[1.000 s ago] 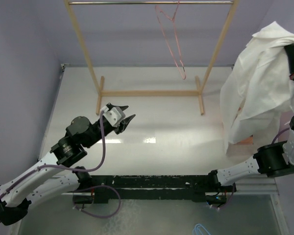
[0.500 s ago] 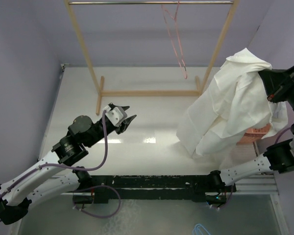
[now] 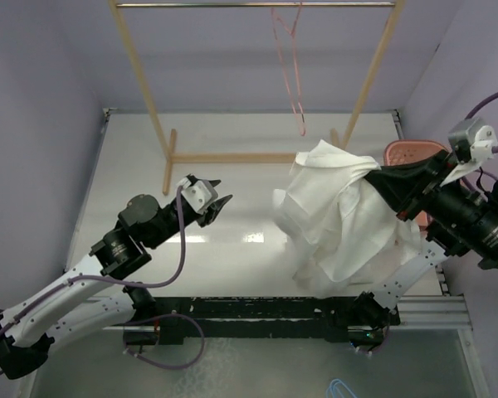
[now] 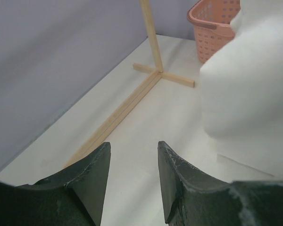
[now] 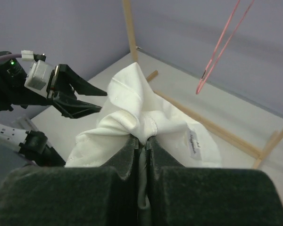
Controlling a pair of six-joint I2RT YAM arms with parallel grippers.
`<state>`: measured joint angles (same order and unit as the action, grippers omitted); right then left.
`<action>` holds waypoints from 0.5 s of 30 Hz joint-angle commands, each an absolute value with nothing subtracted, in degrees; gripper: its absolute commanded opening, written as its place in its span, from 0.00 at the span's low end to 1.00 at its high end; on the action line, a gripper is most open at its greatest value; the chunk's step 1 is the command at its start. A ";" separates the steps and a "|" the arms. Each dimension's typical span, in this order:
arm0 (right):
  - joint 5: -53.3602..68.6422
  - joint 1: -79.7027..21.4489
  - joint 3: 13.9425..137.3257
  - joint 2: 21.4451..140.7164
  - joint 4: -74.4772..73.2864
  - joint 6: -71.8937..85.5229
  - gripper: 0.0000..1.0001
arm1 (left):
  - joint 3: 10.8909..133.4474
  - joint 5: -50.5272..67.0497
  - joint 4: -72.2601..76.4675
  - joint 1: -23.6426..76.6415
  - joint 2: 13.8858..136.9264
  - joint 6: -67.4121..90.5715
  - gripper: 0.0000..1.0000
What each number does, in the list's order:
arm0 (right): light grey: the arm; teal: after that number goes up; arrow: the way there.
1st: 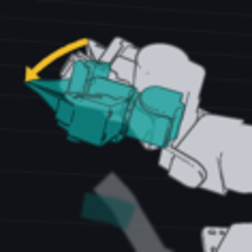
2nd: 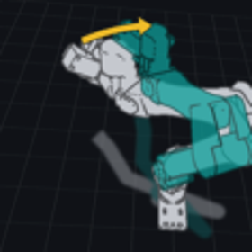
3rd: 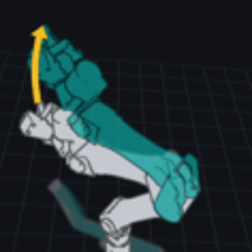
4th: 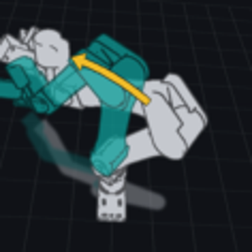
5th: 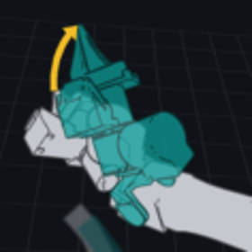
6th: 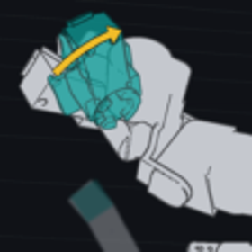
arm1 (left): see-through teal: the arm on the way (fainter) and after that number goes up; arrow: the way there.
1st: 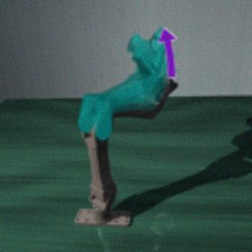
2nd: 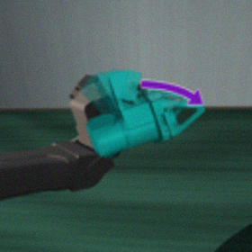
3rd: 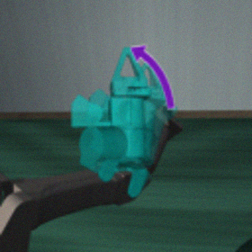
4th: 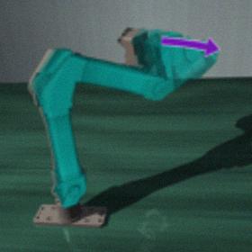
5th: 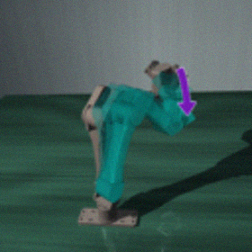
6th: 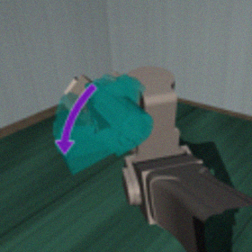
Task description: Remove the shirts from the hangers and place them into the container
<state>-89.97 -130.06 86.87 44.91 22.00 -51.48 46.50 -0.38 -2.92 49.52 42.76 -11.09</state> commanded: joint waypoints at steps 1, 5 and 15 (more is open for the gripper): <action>-99.10 -131.92 88.69 35.33 4.51 -28.71 0.00 | 48.77 0.01 -1.24 49.26 43.29 -11.16 0.48; -99.11 -131.92 89.48 33.46 -1.14 -24.47 0.00 | 48.78 -0.30 -1.37 49.28 43.87 -11.48 0.48; -95.57 -132.10 103.98 49.30 -15.30 -22.42 0.00 | 48.95 -0.88 -0.88 49.25 46.10 -12.49 0.48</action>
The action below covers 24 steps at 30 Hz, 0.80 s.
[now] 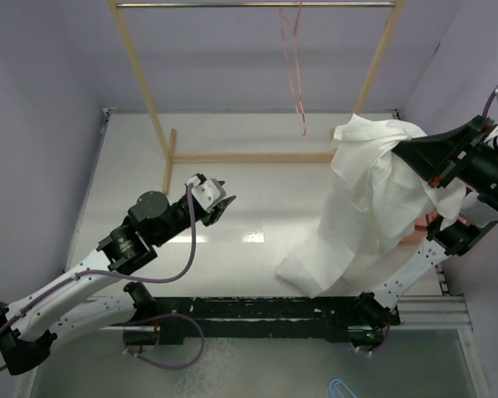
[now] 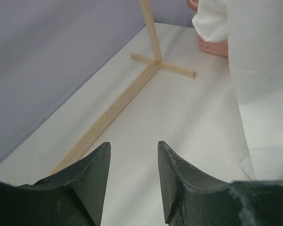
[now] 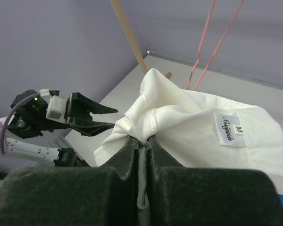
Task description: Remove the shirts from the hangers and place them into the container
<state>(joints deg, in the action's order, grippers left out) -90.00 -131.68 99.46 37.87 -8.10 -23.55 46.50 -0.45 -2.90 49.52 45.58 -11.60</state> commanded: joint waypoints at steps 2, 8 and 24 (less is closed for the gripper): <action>-88.72 -132.10 104.18 52.03 -8.19 -30.12 0.00 | 49.03 -0.88 -0.76 49.31 46.55 -12.65 0.49; -87.09 -133.93 103.86 56.64 7.12 -45.04 0.00 | 49.12 -1.52 -0.99 49.22 47.01 -12.84 0.49; -92.51 -133.78 94.11 59.59 11.39 -44.27 0.00 | 47.67 -3.03 1.64 48.78 44.54 -13.51 0.49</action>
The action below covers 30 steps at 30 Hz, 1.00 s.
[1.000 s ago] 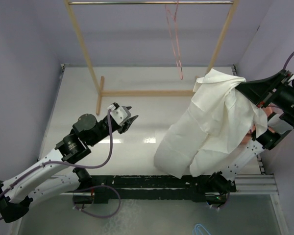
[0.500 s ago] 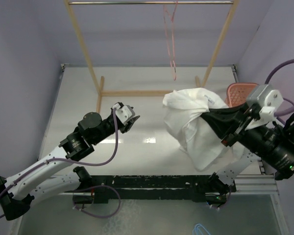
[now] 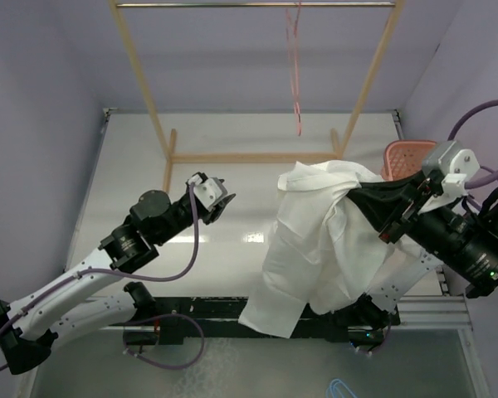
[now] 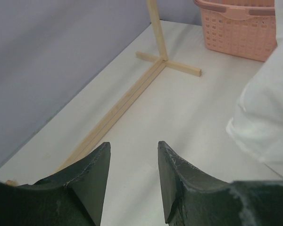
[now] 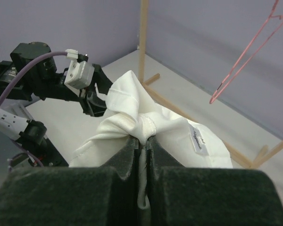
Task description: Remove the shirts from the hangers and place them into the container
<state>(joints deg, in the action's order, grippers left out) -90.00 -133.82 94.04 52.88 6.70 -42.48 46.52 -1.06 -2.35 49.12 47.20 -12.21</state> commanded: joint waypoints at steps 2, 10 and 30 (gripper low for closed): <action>-89.73 -133.68 92.66 61.90 16.53 -48.69 0.00 | 46.95 -4.25 2.29 48.78 43.03 -14.30 0.49; -55.07 -116.00 95.75 59.20 -37.64 2.45 0.00 | 46.11 -6.89 3.21 48.71 38.45 -15.66 0.49; -42.00 -39.14 121.57 80.75 -66.88 5.31 0.00 | 45.87 -9.65 2.29 48.34 32.40 -18.50 0.51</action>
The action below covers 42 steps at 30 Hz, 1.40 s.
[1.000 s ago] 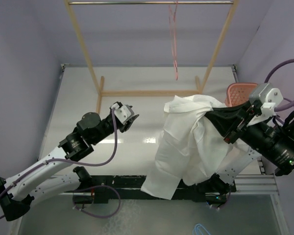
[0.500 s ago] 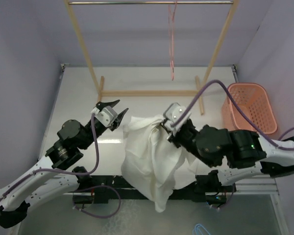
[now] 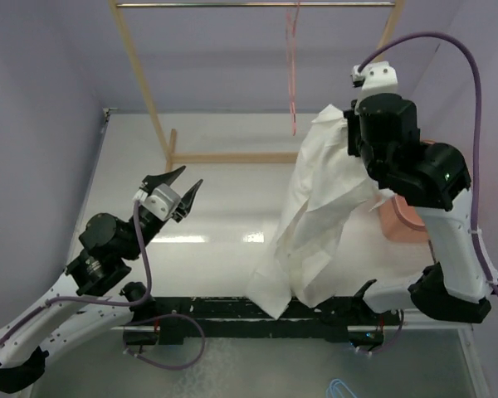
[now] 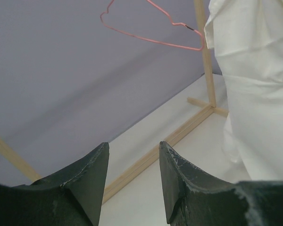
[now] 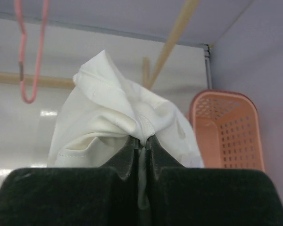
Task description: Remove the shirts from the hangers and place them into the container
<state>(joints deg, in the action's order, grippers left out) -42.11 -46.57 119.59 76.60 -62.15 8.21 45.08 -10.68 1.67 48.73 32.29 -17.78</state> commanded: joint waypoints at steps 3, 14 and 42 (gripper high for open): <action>-40.19 -31.48 124.37 84.78 -69.79 8.62 0.00 | 45.65 -9.21 2.12 48.34 31.64 -18.07 0.51; -20.95 6.20 143.63 97.28 -66.81 15.11 0.00 | 44.80 -8.28 1.83 48.27 29.82 -16.82 0.52; -31.84 11.78 108.91 92.37 -52.62 12.89 0.69 | 43.55 -6.21 2.92 48.32 29.64 -15.14 0.54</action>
